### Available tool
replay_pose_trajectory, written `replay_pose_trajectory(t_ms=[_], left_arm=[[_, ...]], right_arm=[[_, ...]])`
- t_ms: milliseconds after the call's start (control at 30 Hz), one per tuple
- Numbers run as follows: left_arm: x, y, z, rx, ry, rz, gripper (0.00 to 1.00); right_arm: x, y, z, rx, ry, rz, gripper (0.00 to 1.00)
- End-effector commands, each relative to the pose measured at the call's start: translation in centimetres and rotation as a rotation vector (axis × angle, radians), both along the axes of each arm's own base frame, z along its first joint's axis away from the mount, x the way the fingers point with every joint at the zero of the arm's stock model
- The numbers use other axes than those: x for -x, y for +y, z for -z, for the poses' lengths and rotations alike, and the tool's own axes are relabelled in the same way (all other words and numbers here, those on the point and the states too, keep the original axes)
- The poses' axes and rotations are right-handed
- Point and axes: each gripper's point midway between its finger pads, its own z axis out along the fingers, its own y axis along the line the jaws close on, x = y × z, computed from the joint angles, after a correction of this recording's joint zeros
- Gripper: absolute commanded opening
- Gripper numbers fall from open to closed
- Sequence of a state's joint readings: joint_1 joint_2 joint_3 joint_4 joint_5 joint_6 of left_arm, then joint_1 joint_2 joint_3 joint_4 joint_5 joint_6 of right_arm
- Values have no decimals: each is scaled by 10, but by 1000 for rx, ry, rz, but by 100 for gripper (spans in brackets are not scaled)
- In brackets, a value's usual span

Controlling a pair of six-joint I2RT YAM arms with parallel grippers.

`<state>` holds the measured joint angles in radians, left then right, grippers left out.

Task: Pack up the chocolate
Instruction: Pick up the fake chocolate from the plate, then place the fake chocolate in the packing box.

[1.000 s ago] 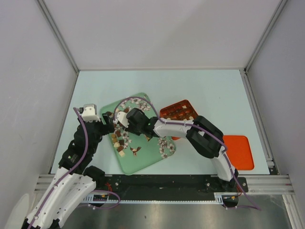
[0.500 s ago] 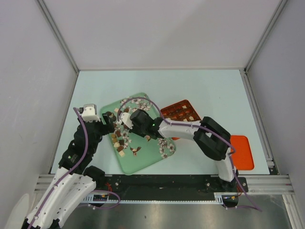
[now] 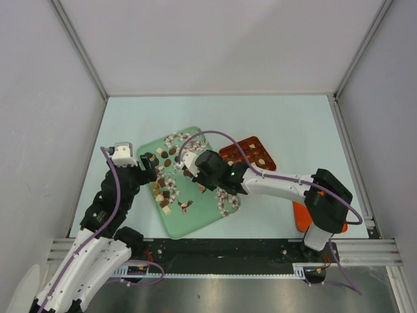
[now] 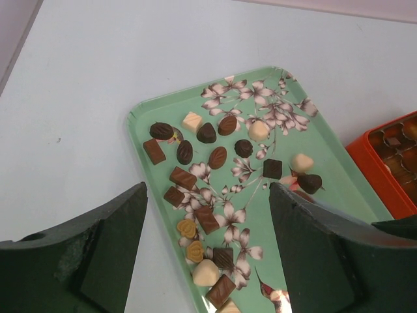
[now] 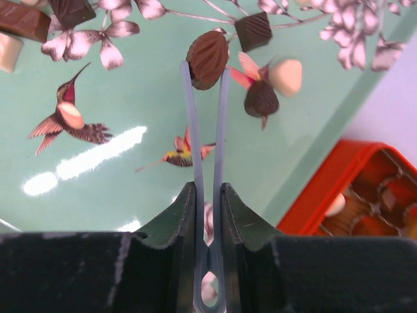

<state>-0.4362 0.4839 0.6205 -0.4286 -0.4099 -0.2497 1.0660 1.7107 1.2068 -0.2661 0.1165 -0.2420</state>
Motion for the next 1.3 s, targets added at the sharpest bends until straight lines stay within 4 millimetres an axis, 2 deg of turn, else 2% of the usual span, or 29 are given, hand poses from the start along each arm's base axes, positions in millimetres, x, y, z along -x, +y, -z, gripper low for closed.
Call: replay_pose_trajectory(t_ms=[0, 167, 433, 567, 700, 933, 1167, 1267], left_arm=[[-4, -2, -8, -4, -38, 20, 80], [-4, -3, -7, -6, -37, 25, 80], [-5, -10, -4, -13, -27, 66, 80], [-6, -13, -2, -13, -23, 78, 80], [-7, -14, -1, -16, -14, 81, 80], [-9, -15, 3, -22, -1, 83, 80], [-10, -15, 4, -27, 7, 83, 80], [-10, -16, 5, -26, 7, 85, 80]], right_arm=[[0, -17, -33, -45, -47, 68, 8], [2, -39, -48, -66, -62, 116, 7], [-5, -76, -55, -106, -46, 227, 7], [-25, -106, -53, -115, -33, 330, 7], [-44, -126, -51, -115, -27, 401, 7], [-65, -136, -40, -145, 20, 446, 8], [-68, -134, -17, -122, 79, 445, 10], [-71, -131, -13, -126, 84, 444, 10]])
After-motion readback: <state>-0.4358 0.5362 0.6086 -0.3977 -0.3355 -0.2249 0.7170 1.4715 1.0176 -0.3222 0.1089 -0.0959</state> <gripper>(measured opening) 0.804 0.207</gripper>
